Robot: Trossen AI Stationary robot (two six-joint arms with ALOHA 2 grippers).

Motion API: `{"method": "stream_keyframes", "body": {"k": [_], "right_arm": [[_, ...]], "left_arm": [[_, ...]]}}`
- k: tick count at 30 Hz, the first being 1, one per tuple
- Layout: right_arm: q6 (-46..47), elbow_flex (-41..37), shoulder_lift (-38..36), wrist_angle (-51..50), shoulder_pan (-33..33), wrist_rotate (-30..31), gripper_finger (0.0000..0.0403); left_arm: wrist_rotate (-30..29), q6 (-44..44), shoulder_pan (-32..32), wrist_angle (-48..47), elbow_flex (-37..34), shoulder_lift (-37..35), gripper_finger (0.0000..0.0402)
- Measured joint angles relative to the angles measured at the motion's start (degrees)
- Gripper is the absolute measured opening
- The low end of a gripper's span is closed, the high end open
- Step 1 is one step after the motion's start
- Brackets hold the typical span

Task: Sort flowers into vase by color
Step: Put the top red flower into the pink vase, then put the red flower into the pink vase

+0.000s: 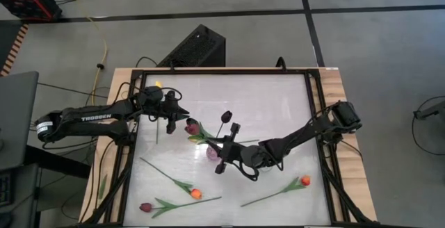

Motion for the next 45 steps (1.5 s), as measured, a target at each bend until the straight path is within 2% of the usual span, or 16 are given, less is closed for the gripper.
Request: {"method": "stream_keyframes", "body": {"k": [9, 13, 15, 18, 25, 30, 35, 39, 43, 45], "right_arm": [[1.15, 0.0, -1.29, -2.55, 1.09, 2.71, 0.0162], [7.14, 1.07, -4.37, -11.4, 1.63, 2.22, 0.0204], [11.62, 1.78, -6.22, -17.82, 1.76, -0.66, 0.0219], [19.13, 2.36, -8.88, -24.44, 1.76, -8.42, 0.0229], [34.9, 2.43, -14.65, -34.89, 2.21, -28.6, 0.0228], [46.04, 2.43, -18.0, -43.95, 3.45, -41.74, 0.0228], [47.95, 2.45, -17.6, -53.85, 6.98, -42.77, 0.0228], [47.25, 2.44, -14.41, -56.16, 9.01, -42.75, 0.0228], [46.26, 2.45, -10.32, -54.83, 9.22, -42.64, 0.0228], [46.25, 2.43, -8.53, -54.95, 8.99, -42.62, 0.0227]], "left_arm": [[0.01, -0.02, 0.0, -0.02, 0.0, 0.0, 0.0061], [0.02, -0.02, 0.0, -0.05, 0.0, 0.01, 0.0061], [0.02, -0.01, 0.0, -0.04, 0.0, 0.0, 0.0061], [0.03, 0.41, 0.0, -0.02, 0.0, 0.02, 0.0061], [0.03, 0.58, 0.0, -0.17, -0.01, 0.02, 0.0061], [0.05, 1.49, 0.0, 3.2, -2.58, 0.02, 0.0061], [0.29, 0.79, 0.0, 5.62, -4.4, 0.02, 0.0061], [0.38, -0.06, 0.0, 4.71, -4.59, 0.0, 0.0061], [-0.33, -1.44, 0.04, -1.91, -3.35, -0.36, 0.0061], [-3.63, -1.55, 0.08, -7.19, -0.75, -0.44, 0.0061]]}}
